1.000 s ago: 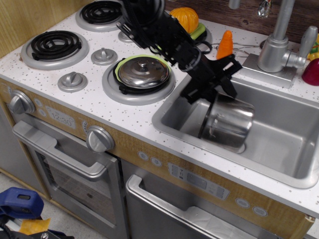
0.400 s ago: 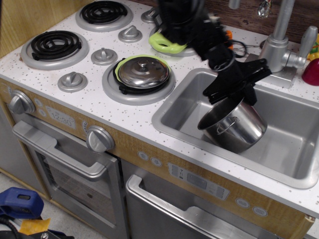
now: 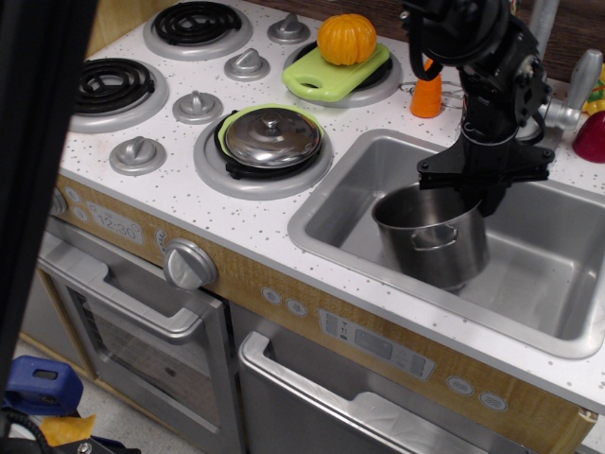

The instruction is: Flip pot upright in sink

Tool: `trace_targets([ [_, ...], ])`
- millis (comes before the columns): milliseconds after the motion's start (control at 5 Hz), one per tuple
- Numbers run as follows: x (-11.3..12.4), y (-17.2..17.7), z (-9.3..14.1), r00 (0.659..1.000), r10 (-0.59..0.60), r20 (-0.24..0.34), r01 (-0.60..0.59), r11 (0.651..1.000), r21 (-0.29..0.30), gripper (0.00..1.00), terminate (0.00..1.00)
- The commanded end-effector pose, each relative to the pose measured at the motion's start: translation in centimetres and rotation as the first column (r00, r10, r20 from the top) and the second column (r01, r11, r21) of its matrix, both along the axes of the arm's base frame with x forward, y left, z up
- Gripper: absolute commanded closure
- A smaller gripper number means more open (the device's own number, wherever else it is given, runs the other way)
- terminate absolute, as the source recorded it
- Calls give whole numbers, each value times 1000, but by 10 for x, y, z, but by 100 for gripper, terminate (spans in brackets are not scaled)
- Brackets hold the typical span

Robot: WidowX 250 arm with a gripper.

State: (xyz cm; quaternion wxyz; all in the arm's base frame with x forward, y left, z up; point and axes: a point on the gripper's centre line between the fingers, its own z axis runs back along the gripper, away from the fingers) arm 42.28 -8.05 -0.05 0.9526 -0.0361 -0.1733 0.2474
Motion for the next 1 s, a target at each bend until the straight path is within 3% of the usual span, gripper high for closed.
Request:
trace_targets([
  [0,12,-5,23,998,-14,58,13,1000,18,0,0],
  [600,12,-5,23,998,-14,58,13,1000,18,0,0],
  [800,12,-5,23,998,-14,58,13,1000,18,0,100],
])
